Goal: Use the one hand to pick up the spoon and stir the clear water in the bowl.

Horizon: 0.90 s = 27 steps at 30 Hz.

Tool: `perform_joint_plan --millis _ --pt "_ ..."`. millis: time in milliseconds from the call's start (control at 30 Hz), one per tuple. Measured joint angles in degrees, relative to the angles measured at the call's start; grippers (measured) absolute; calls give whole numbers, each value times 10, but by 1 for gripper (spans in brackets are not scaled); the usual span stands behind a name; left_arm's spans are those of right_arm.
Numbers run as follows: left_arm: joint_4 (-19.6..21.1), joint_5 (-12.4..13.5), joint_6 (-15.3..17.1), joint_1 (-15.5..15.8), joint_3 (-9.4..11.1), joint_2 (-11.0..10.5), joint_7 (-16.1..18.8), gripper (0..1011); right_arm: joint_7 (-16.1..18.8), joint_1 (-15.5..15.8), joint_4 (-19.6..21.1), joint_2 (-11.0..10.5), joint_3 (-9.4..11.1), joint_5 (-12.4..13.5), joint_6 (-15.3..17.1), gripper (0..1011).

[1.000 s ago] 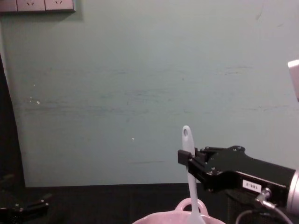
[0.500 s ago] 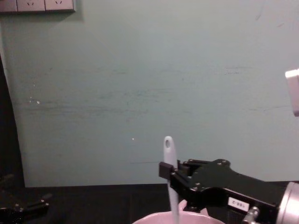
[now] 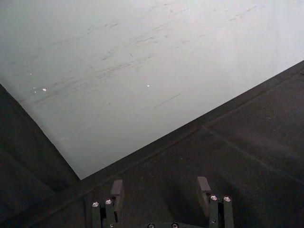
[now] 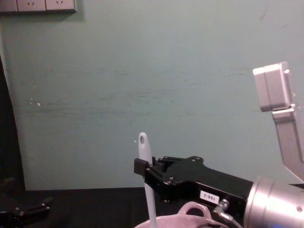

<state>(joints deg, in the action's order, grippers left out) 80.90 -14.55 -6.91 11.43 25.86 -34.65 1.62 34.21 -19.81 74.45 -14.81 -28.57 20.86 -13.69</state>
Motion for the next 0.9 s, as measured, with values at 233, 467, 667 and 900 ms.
perform_joint_plan --millis 233,467,667,900 --pt "0 0 0 0 0 0 0 1005 -5 -35 -43 13 -2 -10 -8 113" --pt "0 0 0 0 0 0 0 1005 -25 -47 -60 12 12 -21 -16 112" --pt "0 0 0 0 0 0 0 1005 -38 -33 -44 -4 30 -24 -15 112" --pt "0 0 0 0 0 0 0 1005 -41 0 -6 -26 48 -16 -2 112"
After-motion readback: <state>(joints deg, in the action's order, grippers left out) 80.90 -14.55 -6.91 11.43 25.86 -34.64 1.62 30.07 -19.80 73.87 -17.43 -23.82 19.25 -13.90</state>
